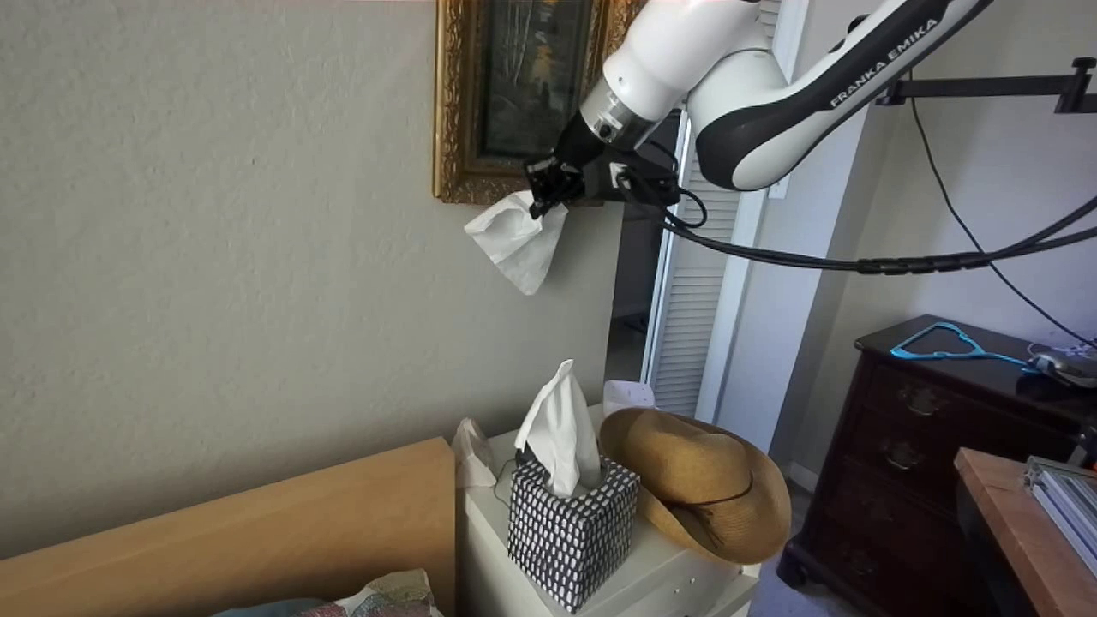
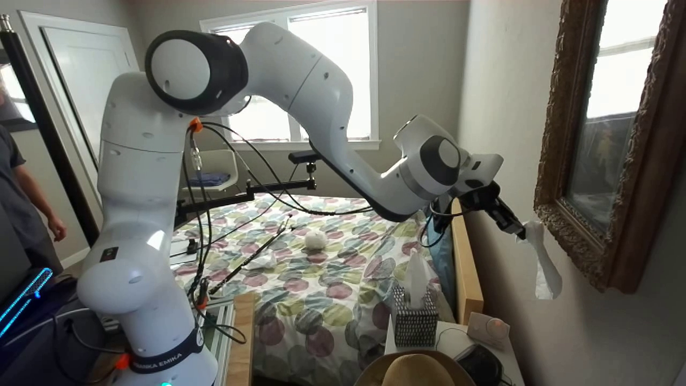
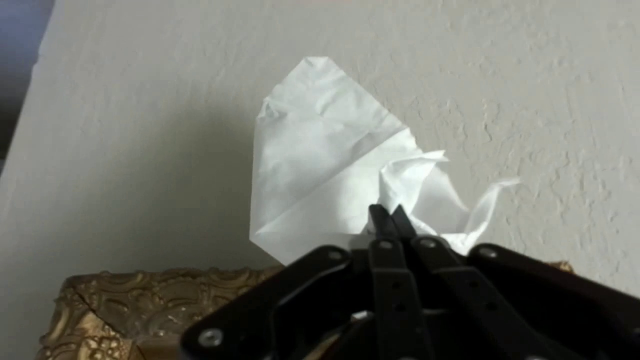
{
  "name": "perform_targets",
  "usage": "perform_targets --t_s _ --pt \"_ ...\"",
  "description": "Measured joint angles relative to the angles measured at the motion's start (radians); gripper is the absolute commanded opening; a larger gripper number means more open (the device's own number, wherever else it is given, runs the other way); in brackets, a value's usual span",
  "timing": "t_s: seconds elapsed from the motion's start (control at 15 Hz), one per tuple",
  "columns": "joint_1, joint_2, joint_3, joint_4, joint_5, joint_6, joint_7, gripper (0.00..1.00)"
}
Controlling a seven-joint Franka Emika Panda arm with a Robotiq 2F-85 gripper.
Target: Use the tissue to wipe the picture frame then put the hat on the hook
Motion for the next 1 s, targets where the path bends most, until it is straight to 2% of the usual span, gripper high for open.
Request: perform_targets --t_s 0.2,0.47,0.8,1.0 --pt "-0.030 -0.100 0.036 -0.126 0.029 -0.118 -0.180 0.00" --pt "-0.068 -0.166 0.072 -0.227 0.189 -0.263 -0.473 0.00" --pt "-0.118 -0.122 0.173 -0.231 0.462 -0.423 -0.820 0.00" --pt "-0.125 -0.046 0.216 -0.172 0.547 -0.518 -0.942 0.00"
